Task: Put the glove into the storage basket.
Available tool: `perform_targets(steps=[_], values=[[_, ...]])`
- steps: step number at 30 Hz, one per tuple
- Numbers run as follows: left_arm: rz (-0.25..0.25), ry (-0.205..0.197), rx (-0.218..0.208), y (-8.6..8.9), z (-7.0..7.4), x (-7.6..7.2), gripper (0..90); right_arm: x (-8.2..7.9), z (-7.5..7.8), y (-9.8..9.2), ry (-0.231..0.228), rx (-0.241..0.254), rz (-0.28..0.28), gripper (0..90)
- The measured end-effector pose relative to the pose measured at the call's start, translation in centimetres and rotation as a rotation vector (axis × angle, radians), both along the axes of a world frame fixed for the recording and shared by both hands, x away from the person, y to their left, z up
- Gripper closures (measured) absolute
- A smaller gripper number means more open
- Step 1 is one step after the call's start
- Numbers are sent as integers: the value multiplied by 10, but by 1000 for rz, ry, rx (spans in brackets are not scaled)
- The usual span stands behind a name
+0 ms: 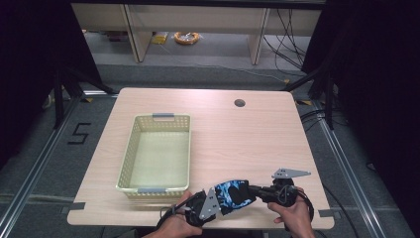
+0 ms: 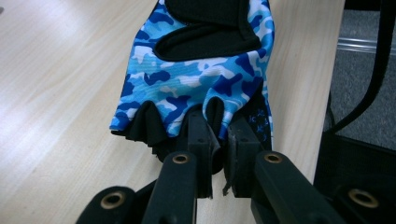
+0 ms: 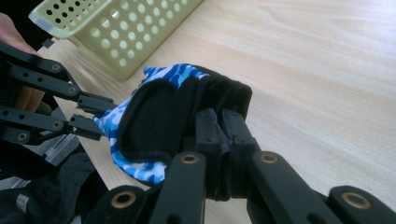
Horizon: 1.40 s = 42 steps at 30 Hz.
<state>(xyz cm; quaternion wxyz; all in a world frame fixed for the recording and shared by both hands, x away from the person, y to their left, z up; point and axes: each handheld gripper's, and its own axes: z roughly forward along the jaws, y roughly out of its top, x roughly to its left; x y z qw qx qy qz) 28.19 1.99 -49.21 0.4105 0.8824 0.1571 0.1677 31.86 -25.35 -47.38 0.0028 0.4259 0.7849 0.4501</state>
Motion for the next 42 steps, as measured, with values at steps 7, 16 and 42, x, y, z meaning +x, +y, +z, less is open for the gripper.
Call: perform_targets(steps=[7, 16, 42], values=[[8, -9, -22, 11, 16, 0, 821, -4, 16, 5, -26, 28, 8, 871], [18, -24, -13, 30, 38, -1, 818, -4, 40, 23, -66, 49, 24, 871], [196, -62, 1, 123, 95, 35, 817, 49, 99, 122, -168, 14, 165, 871]])
